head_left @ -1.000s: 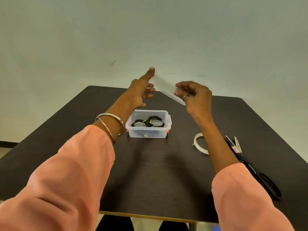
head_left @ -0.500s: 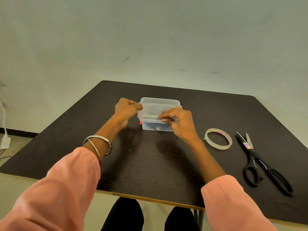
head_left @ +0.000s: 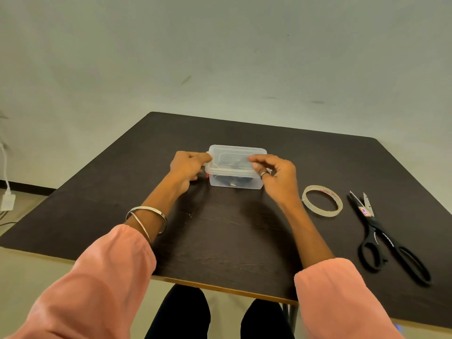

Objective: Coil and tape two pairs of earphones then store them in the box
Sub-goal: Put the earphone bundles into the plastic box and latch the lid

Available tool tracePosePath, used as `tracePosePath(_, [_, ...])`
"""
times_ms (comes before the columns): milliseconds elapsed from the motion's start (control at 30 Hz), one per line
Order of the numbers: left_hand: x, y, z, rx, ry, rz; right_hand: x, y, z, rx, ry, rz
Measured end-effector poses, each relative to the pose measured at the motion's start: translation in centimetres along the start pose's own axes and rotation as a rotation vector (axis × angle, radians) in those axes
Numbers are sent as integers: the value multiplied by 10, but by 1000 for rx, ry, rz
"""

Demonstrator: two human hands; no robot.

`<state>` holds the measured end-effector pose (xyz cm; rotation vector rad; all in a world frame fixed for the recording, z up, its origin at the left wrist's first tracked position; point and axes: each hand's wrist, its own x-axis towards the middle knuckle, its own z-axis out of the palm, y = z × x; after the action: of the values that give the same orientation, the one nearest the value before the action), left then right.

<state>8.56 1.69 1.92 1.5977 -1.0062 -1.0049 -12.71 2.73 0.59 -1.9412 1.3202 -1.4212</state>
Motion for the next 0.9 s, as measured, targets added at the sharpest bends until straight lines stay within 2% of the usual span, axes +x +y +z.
tracePosePath(67, [0,-2,-1,-56,-27,-23,2,5,-5,-8,150,156])
tracePosePath(133, [0,-2,-1,-103,-57,-44,5,11,-10,64,188,334])
tracePosePath(233, [0,1,-2,-167,-79,-92,8,22,-11,175,120,504])
tracePosePath(433, [-2,6,-4,-267,-141,-237,13,21,-10,416,46,691])
tracePosePath(567, [-1,8,-1,-229,-55,-199,18,12,-14,521,-2,780])
tracePosePath(667, [2,7,1,-162,33,-105,20,11,-14,531,51,818])
tracePosePath(900, [-2,10,21,286,321,186,18,1,-2,115,204,591])
